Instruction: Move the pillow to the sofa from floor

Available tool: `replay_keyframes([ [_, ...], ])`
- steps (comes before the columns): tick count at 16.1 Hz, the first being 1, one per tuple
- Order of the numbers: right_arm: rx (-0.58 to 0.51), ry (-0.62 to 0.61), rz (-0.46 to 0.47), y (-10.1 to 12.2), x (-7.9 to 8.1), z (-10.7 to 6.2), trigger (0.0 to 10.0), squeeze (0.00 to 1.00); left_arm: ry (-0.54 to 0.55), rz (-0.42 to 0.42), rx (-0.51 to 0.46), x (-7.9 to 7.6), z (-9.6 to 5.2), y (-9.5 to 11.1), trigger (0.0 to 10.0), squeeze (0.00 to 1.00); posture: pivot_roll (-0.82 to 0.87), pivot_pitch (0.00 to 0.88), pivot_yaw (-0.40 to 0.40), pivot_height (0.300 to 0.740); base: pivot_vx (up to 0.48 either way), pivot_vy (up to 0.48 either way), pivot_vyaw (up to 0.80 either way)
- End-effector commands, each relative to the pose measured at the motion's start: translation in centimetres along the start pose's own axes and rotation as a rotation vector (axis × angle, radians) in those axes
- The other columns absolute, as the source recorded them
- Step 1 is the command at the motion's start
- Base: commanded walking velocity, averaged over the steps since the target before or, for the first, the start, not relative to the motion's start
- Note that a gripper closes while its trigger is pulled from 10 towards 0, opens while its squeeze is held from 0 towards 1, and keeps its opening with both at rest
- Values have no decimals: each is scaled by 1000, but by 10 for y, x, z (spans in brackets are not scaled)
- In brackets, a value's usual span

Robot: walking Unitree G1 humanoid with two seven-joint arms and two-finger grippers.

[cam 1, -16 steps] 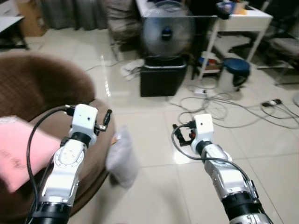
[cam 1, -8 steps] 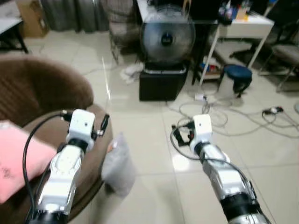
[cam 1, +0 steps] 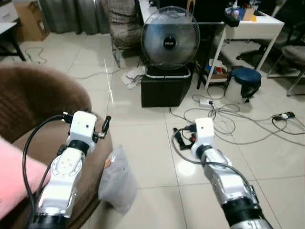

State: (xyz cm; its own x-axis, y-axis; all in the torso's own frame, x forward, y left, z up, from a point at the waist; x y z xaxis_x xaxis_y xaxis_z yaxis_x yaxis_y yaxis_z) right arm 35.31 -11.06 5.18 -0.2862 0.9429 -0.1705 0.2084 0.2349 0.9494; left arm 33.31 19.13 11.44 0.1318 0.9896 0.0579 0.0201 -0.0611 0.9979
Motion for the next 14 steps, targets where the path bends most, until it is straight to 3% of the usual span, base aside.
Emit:
replay_keyframes([
  [1,6,-28,-11,-2,-10,0,10000,0,-51,18,-18,-12,8,9,10000,0,163,0,-2,740,442,0,0],
  [5,25,-14,-9,-9,-7,-2,10000,0,-31,11,-2,-10,1,1,10000,0,178,0,-20,740,442,0,0],
  [8,-4,7,0,4,-1,6,10000,0,-26,32,-15,-4,4,8,10000,0,188,0,-24,740,442,0,0],
  [10,34,15,7,-9,1,2,10000,0,-19,28,3,-4,0,2,10000,0,184,0,-21,740,444,0,0],
  [14,42,29,-2,-6,3,5,10000,0,-32,44,-3,-5,5,4,10000,0,166,0,-8,740,318,0,0],
])
Point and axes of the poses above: a point about 5 cm out from each wrist's last joint towards the gripper, its own z axis pointing out of the wrist towards the gripper, its own y axis along the axis of the wrist's last joint, x = y × z, the point moved 5 cm from there along z, pointing out of the wrist towards the gripper, and after that the axes turned 14 degrees about -z, right-handed, at the moved point
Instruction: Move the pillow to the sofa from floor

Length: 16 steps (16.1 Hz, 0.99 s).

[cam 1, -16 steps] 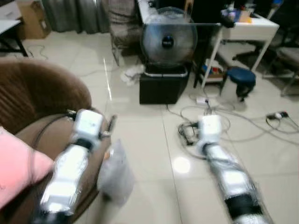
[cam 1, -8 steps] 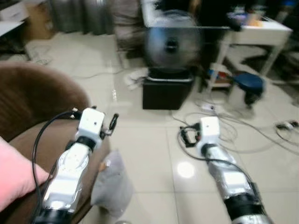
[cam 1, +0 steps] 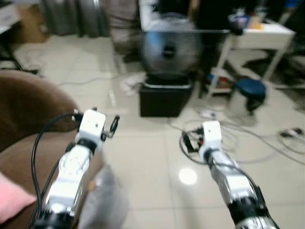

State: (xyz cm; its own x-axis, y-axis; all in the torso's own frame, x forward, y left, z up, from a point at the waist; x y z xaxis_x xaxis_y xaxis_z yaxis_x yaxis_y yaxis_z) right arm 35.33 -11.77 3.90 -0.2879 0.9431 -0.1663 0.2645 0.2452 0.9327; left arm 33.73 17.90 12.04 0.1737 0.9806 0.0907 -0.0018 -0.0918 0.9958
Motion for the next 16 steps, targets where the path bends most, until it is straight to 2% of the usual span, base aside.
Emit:
replay_keyframes([
  [1,-16,25,-7,6,6,2,10000,0,8,12,26,5,-2,-6,10000,0,160,0,-3,740,0,0,0],
  [8,16,55,-13,-7,6,-4,10000,0,-41,21,36,0,2,-6,10000,0,142,0,16,740,0,0,0],
  [10,13,54,24,-10,7,-6,10000,0,-48,23,39,0,0,-7,10000,0,141,0,19,740,0,0,0],
  [14,16,61,31,-14,8,-8,10000,0,-47,26,50,3,-4,-9,10000,0,144,0,20,740,0,263,-636],
  [16,6,63,12,-11,7,-7,10000,0,-41,27,53,6,-5,-10,10000,0,145,0,16,740,0,334,-234],
])
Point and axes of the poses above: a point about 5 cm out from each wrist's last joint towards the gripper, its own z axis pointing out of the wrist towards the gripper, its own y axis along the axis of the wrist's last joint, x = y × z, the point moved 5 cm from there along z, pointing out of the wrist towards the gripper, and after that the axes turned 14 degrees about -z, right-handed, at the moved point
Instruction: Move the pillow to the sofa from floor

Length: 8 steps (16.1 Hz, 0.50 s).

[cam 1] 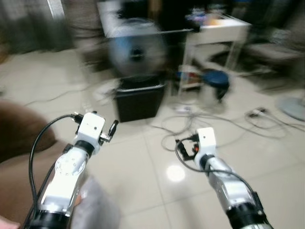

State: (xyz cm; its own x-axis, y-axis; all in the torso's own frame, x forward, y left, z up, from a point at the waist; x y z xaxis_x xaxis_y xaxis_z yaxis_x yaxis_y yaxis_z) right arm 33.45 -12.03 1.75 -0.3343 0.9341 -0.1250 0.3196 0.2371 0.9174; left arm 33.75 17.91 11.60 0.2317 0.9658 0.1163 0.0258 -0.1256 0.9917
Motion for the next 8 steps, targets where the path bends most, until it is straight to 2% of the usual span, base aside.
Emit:
replay_keyframes([
  [1,-49,5,-13,16,0,4,10000,0,21,0,19,7,-5,-5,10000,0,148,0,13,740,0,345,0],
  [8,-49,14,-17,17,2,5,10000,0,27,0,21,8,-6,-6,10000,0,151,0,10,740,0,350,0],
])
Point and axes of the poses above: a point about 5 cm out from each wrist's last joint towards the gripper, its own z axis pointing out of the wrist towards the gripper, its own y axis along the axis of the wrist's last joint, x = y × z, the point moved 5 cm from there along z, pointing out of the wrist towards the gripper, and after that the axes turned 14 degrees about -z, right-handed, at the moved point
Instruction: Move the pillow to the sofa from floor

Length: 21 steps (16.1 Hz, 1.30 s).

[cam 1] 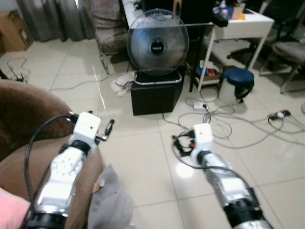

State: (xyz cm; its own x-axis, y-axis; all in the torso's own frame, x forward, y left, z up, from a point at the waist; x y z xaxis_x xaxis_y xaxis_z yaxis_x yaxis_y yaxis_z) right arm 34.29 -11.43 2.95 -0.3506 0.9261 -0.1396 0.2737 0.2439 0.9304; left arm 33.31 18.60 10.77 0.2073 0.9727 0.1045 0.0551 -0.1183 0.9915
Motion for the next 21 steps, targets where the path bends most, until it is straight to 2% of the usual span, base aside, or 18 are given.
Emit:
replay_keyframes([
  [1,-4,2,2,2,1,1,10000,0,2,14,-5,3,0,3,10000,0,151,0,10,740,0,360,0],
  [5,0,1,0,1,1,0,10000,0,0,19,-2,2,0,3,10000,0,148,0,10,740,0,360,0],
  [7,0,0,-4,1,0,0,10000,0,-8,89,2,0,1,3,10000,0,148,0,10,740,0,-240,0],
  [10,0,-1,-7,1,0,0,10000,0,-7,87,-1,0,2,3,10000,0,148,0,10,740,0,-480,0],
  [11,0,0,-9,1,0,0,10000,0,6,50,-10,0,1,3,10000,0,146,0,11,740,0,0,0],
  [17,-2,-6,-21,2,-2,0,10000,0,17,46,0,0,2,1,10000,0,140,0,12,740,0,0,0],
  [19,-10,10,-55,5,-1,1,10000,0,1,32,-11,-3,2,3,10000,0,140,0,12,740,0,0,0],
  [21,-10,30,-68,4,2,1,10000,0,-2,27,-14,-4,1,3,10000,0,142,0,10,740,289,0,800],
])
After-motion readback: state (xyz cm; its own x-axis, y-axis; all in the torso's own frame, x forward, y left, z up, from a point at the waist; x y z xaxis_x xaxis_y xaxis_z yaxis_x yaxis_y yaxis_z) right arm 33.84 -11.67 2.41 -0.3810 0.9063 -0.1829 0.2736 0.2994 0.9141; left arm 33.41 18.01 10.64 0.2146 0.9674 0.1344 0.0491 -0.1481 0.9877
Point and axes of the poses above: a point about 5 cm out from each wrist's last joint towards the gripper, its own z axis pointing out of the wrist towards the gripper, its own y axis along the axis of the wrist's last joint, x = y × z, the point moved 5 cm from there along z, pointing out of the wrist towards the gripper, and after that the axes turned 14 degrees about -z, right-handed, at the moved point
